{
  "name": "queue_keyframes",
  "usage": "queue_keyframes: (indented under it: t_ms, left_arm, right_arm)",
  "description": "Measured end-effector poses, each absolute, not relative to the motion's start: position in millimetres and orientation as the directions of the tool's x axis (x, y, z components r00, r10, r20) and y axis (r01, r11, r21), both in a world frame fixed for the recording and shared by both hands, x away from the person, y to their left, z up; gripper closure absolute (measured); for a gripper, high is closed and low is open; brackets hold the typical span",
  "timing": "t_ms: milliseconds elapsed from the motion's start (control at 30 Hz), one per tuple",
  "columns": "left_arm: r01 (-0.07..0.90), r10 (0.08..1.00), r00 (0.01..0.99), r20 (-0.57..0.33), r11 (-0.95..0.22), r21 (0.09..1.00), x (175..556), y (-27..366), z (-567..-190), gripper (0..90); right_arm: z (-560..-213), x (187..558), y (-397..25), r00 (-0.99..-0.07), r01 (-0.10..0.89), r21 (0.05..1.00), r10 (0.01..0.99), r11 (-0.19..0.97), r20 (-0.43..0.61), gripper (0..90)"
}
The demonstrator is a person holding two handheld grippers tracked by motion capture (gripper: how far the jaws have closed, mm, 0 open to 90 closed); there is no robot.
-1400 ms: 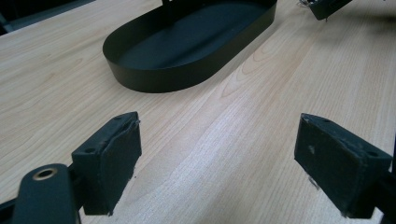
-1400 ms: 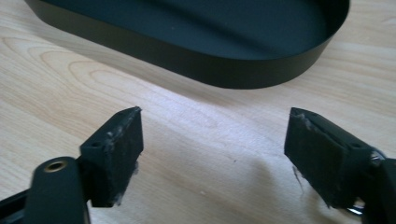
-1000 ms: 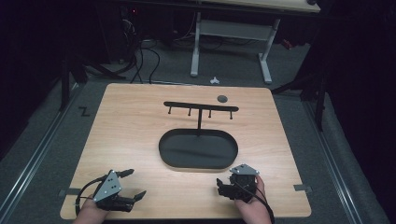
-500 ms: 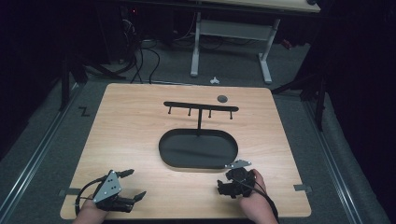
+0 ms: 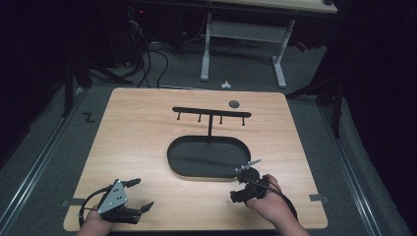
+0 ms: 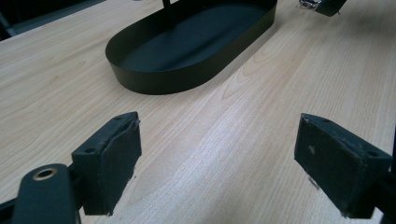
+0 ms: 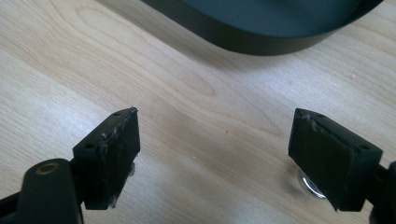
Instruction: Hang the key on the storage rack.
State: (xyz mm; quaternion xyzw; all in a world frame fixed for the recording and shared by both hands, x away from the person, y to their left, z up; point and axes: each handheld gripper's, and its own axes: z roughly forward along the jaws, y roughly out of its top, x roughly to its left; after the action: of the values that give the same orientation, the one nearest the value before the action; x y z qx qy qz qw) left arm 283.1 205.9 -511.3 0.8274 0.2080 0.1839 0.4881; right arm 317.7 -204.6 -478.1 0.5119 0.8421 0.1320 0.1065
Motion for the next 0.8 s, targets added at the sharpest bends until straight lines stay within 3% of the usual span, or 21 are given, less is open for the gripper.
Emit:
queue_keyframes:
  t_ms: [233, 567, 800]
  left_arm:
    - [0.166, 0.525, 0.845, 0.101, -0.437, 0.884, 283, 206, -512, 15.3]
    - [0.166, 0.522, 0.847, 0.103, -0.442, 0.882, 283, 205, -512, 15.3]
    - [0.164, 0.521, 0.847, 0.105, -0.444, 0.881, 283, 205, -512, 15.3]
  right_arm:
    - [-470, 322, -212, -0.453, 0.847, 0.295, 0.891, 0.443, -0.036, 17.2]
    - [-462, 327, -248, -0.379, 0.886, 0.288, 0.926, 0.363, -0.001, 19.7]
    - [-468, 332, -275, -0.277, 0.927, 0.266, 0.961, 0.265, 0.007, 35.2]
